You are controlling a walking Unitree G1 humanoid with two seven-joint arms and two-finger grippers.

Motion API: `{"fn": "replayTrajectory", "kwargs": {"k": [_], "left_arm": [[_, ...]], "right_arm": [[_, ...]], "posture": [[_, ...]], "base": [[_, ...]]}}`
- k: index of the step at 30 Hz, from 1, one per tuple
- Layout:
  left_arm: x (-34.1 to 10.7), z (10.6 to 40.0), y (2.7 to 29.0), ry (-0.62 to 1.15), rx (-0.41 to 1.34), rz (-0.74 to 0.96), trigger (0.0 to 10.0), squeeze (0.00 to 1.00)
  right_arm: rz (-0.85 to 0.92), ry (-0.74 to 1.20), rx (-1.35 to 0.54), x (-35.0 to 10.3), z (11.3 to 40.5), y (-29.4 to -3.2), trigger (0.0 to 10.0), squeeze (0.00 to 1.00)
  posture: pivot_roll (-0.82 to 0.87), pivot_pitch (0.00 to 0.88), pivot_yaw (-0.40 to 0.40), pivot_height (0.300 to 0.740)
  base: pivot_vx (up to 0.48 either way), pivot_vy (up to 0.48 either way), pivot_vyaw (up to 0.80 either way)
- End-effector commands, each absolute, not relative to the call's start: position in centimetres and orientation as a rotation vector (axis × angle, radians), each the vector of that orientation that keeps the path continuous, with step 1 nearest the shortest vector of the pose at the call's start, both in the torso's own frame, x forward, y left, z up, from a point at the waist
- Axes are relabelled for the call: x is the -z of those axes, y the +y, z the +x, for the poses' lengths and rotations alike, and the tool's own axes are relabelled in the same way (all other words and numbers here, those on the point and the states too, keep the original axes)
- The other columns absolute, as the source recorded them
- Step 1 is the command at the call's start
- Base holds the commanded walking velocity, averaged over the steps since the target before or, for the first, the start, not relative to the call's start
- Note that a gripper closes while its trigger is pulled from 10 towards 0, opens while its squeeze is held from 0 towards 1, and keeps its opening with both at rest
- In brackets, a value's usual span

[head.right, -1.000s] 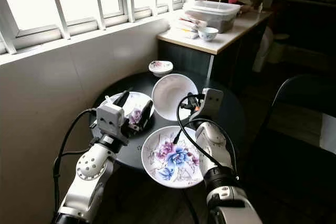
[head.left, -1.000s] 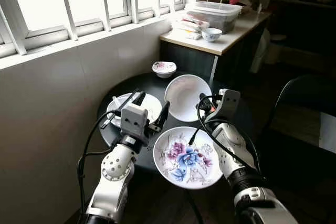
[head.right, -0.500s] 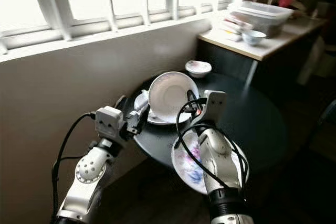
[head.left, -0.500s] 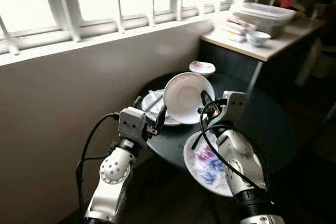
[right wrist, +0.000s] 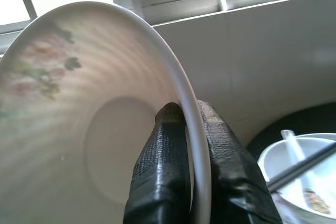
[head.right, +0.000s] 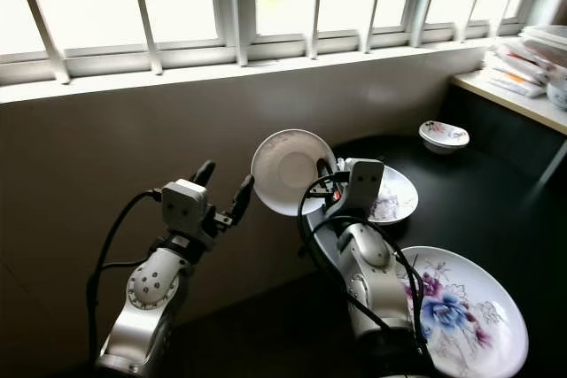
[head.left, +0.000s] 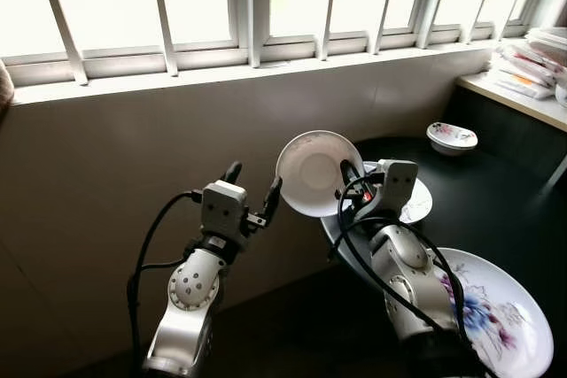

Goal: Kitchen organization

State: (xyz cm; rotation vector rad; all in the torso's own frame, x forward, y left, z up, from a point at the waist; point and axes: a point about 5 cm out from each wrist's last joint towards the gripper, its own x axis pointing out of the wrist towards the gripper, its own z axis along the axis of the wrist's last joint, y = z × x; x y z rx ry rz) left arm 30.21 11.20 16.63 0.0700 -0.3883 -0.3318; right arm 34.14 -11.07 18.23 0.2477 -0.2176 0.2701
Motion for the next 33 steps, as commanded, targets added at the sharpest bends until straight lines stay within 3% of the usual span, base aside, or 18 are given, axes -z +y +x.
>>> {"fn": "replayTrajectory", "kwargs": {"k": [1, 33], "left_arm": [[-16.67, 30.27, 11.34, -0.387, 0.321, 0.072, 10.0, 0.0], [-16.6, 30.51, 11.81, -0.368, 0.295, 0.067, 10.0, 0.0]], "right_arm": [[0.233, -0.255, -0.289, -19.3, 33.95, -10.68, 0.0, 0.0], [0.193, -0.246, -0.244, -19.03, 33.59, -10.98, 0.0, 0.0]], "posture": [[0.04, 0.0, -0.052, 0.74], [0.05, 0.0, -0.052, 0.74]], "base": [[0.0, 0.0, 0.8], [0.0, 0.0, 0.8]]}}
